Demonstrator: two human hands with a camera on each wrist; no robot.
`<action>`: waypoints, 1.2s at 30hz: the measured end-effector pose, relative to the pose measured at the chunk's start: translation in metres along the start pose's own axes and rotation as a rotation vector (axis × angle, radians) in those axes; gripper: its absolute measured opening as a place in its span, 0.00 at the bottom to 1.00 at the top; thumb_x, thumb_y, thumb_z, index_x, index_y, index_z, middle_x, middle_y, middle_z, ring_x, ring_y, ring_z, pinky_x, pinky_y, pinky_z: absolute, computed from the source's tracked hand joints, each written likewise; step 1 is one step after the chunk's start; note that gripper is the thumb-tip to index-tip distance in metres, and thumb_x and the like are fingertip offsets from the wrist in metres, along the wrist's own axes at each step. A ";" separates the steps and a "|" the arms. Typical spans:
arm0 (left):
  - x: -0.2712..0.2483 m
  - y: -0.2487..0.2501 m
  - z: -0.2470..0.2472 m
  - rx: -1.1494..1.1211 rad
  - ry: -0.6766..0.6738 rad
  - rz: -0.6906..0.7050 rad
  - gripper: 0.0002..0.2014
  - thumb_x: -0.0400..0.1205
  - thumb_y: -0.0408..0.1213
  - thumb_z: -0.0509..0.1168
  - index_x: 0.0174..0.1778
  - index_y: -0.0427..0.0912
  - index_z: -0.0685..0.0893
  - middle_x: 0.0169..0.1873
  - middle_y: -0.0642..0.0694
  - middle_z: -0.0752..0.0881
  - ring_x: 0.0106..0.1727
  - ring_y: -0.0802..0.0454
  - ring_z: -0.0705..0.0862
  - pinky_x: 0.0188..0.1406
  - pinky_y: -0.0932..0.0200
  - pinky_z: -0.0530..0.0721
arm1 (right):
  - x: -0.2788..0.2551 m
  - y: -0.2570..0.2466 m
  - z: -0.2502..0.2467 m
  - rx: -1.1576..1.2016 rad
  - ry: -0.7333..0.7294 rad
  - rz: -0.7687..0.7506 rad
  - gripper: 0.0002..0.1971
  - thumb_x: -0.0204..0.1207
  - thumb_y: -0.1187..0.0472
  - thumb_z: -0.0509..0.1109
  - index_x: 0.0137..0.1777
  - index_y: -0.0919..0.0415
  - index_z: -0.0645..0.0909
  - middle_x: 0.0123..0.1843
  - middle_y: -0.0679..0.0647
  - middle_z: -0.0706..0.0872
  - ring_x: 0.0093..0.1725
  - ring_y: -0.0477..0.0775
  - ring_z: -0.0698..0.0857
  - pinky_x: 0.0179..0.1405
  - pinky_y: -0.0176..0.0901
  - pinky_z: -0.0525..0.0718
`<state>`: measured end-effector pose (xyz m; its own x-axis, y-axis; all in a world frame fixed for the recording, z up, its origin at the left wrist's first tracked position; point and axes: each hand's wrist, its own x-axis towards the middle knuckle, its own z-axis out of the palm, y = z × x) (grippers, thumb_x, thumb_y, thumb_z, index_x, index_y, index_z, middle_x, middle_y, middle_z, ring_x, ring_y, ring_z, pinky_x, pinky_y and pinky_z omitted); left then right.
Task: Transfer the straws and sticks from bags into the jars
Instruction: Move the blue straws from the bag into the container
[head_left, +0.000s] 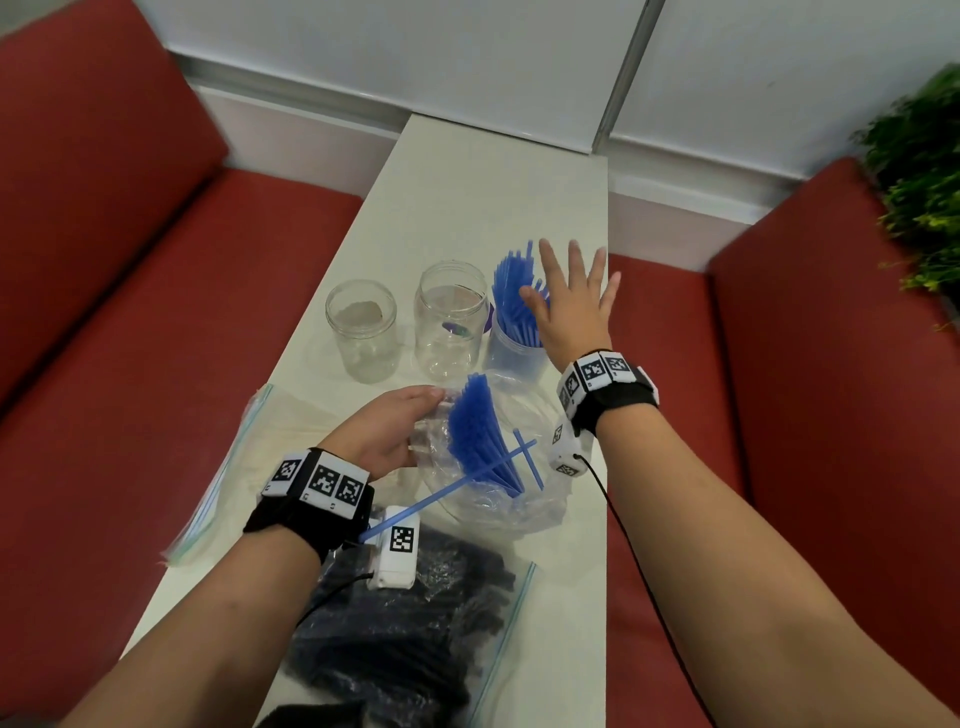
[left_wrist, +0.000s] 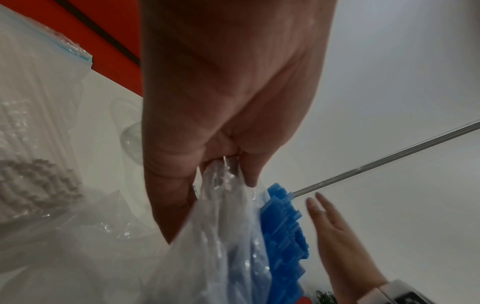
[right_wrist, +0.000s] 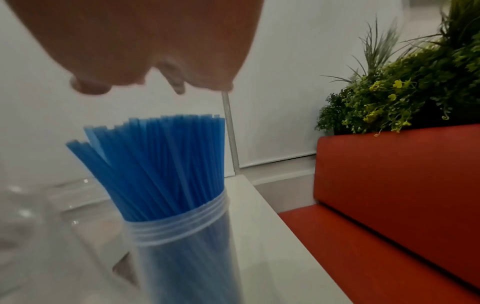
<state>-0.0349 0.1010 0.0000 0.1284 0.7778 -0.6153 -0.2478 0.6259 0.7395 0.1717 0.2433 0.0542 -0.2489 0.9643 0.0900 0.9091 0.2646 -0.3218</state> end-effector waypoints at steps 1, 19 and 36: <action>-0.001 0.000 0.000 -0.008 0.000 0.000 0.15 0.90 0.43 0.62 0.48 0.50 0.95 0.47 0.48 0.93 0.42 0.47 0.92 0.43 0.46 0.90 | -0.006 -0.002 -0.008 0.090 0.103 -0.038 0.26 0.91 0.50 0.55 0.88 0.49 0.60 0.89 0.58 0.59 0.89 0.65 0.48 0.86 0.67 0.40; -0.031 -0.001 0.016 -0.031 0.004 0.030 0.13 0.92 0.40 0.58 0.63 0.41 0.87 0.52 0.41 0.92 0.45 0.42 0.92 0.40 0.45 0.92 | -0.184 -0.054 -0.002 0.618 -0.139 -0.217 0.05 0.80 0.63 0.74 0.54 0.60 0.89 0.48 0.53 0.91 0.46 0.46 0.85 0.51 0.32 0.79; -0.038 -0.004 0.017 0.025 0.074 -0.013 0.11 0.92 0.42 0.59 0.59 0.47 0.87 0.56 0.46 0.90 0.52 0.42 0.90 0.46 0.44 0.92 | -0.187 -0.010 0.053 0.475 -0.314 0.188 0.14 0.80 0.65 0.72 0.65 0.63 0.83 0.55 0.55 0.84 0.54 0.56 0.82 0.54 0.39 0.75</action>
<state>-0.0225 0.0694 0.0250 0.0602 0.7637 -0.6428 -0.2228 0.6380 0.7371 0.1914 0.0604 -0.0097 -0.2511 0.9299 -0.2689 0.7160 -0.0086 -0.6981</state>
